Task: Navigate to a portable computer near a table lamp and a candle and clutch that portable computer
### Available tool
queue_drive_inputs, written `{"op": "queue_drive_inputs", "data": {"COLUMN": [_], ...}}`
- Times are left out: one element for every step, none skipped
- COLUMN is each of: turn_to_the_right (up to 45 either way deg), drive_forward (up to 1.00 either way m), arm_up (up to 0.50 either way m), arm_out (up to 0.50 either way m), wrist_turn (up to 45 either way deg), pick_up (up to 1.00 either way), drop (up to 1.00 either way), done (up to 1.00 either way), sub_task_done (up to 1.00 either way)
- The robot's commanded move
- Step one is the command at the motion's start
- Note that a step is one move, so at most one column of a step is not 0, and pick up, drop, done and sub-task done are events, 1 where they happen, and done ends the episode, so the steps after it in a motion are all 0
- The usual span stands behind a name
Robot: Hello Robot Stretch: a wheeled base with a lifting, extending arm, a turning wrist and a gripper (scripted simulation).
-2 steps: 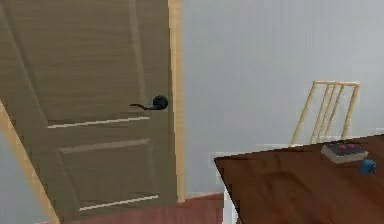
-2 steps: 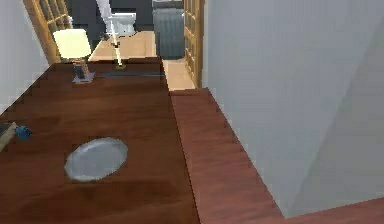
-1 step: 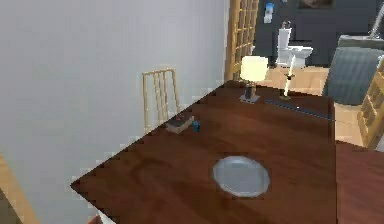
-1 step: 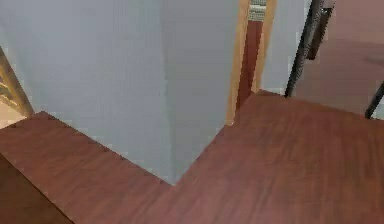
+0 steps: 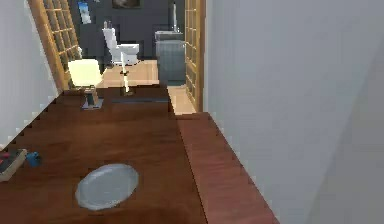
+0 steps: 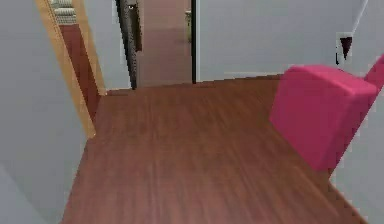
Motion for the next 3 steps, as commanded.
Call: {"op": "queue_drive_inputs", "data": {"turn_to_the_right": [45.0,21.0,0.0], "drive_forward": [0.0,0.0,0.3], "arm_up": [0.0,0.0,0.0], "arm_out": [0.0,0.0,0.0], "wrist_turn": [0.0,0.0,0.0], "pick_up": [0.0,0.0,0.0], "drop": [0.0,0.0,0.0], "done": [0.0,0.0,0.0], "sub_task_done": [0.0,0.0,0.0]}}
